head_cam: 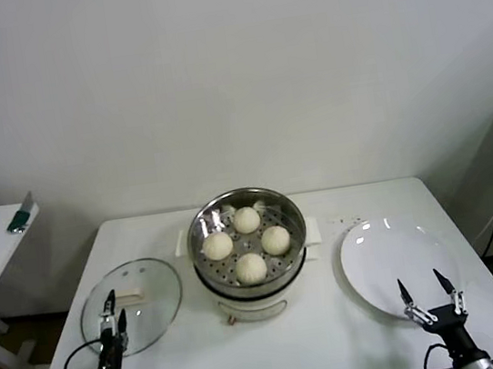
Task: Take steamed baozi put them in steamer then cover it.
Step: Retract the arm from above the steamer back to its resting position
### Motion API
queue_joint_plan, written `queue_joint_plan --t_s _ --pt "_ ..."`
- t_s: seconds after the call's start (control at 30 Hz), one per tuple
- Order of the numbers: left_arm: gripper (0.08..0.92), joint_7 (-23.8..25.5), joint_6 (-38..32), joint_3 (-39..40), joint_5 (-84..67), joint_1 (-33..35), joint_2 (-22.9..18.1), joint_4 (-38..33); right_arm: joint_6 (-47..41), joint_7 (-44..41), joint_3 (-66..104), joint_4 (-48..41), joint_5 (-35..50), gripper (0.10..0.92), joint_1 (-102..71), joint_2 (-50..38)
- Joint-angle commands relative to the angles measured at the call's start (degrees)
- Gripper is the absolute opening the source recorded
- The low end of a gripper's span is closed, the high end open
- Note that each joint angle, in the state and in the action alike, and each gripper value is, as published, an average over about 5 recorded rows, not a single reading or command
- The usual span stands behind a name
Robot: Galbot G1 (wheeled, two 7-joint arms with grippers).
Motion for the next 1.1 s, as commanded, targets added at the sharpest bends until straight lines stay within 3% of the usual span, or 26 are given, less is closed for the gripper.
queue_joint_plan --t_s 0.03,0.6,1.1 --pt "0.823 -0.5 0.7 0.2 2.6 -5.3 0.1 6.9 0.6 -0.1 -0.1 0.3 -0.6 0.823 -1.0 0.7" --pt "0.81 -1.2 0.5 0.6 1.3 -14.1 1.4 15.5 1.4 -0.4 1.3 0.6 -0.9 0.823 -2.7 1.2" --pt "0.409 -1.9 -2.4 0.3 1.8 -13.4 1.5 18.5 1.3 -0.9 1.4 0.7 -2.1 0.823 -2.6 2.4"
